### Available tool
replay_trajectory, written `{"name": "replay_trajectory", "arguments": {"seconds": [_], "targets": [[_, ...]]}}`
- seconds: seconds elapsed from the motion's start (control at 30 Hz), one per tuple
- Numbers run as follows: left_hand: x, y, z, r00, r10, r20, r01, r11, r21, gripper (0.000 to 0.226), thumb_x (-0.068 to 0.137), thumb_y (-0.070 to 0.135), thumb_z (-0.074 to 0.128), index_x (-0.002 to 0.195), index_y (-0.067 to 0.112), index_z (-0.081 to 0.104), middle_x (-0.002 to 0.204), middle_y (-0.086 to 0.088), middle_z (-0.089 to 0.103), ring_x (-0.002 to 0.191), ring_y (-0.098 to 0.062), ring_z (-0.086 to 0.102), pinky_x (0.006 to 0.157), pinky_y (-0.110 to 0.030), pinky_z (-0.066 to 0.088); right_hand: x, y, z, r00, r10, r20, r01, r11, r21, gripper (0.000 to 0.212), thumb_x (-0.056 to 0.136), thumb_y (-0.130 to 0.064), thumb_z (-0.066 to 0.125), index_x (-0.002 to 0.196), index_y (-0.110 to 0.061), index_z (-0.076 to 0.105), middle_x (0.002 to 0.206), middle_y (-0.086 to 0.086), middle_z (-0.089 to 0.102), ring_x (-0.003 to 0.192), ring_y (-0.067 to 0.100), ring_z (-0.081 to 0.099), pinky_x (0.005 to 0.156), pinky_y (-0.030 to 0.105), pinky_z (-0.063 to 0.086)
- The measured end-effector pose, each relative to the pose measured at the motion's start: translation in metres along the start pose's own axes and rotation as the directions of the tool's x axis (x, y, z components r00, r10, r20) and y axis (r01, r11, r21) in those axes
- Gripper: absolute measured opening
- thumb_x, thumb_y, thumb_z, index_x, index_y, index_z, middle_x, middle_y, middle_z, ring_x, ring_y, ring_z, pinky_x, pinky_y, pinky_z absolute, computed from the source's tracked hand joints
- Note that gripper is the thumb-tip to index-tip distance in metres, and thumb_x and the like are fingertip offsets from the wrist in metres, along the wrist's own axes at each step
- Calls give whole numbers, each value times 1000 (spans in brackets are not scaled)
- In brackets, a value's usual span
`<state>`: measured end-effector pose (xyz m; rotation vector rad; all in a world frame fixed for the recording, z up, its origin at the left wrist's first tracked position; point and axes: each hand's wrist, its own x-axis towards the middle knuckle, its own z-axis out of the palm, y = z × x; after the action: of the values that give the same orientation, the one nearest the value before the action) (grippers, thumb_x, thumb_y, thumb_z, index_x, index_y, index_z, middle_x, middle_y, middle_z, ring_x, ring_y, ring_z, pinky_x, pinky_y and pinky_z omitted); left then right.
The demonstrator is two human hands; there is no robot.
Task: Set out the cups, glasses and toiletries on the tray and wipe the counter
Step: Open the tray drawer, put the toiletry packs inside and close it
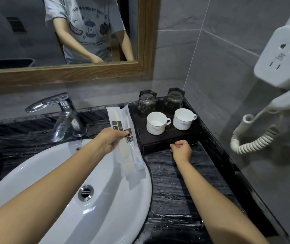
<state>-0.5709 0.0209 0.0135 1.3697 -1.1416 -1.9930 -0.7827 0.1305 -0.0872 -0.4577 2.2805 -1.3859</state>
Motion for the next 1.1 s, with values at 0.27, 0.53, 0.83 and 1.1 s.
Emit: {"name": "replay_trajectory", "arguments": {"seconds": [0.27, 0.53, 0.83, 1.1], "targets": [[-2, -6, 6, 999, -26, 25, 25, 1000, 12, 14, 81, -5, 61, 87, 6, 66, 64, -2, 74, 58, -11, 70, 55, -21, 58, -8, 11, 0, 999, -32, -1, 32, 992, 119, 9, 83, 0, 66, 87, -3, 59, 70, 2, 59, 70, 25, 63, 70, 22, 56], [-6, -12, 15, 995, -66, 82, 63, 998, 29, 13, 82, -3, 60, 85, 8, 65, 62, -1, 73, 56, -12, 70, 56, -24, 59, -26, 25, -21, 995, -99, 25, 98, 995, 25, 11, 83, -5, 67, 82, -9, 57, 70, 1, 59, 76, 29, 67, 74, 37, 57], [-11, -11, 25, 986, -77, 149, 72, 997, 37, 15, 82, -3, 59, 92, 6, 64, 81, -7, 72, 68, -16, 70, 62, -30, 55, -56, 40, -69, 990, -115, 78, 126, 980, -155, 13, 84, -11, 69, 83, -11, 56, 83, 7, 60, 78, 20, 58, 68, 26, 49], [-17, -18, 27, 978, -103, 181, 102, 995, 15, 14, 82, -4, 59, 90, 6, 64, 64, -3, 74, 57, -14, 71, 49, -27, 57, -68, 10, -86, 789, -482, 381, 608, 524, -596, 36, 86, -18, 63, 121, -16, 53, 122, 0, 50, 122, 19, 40, 104, 31, 36]]}}
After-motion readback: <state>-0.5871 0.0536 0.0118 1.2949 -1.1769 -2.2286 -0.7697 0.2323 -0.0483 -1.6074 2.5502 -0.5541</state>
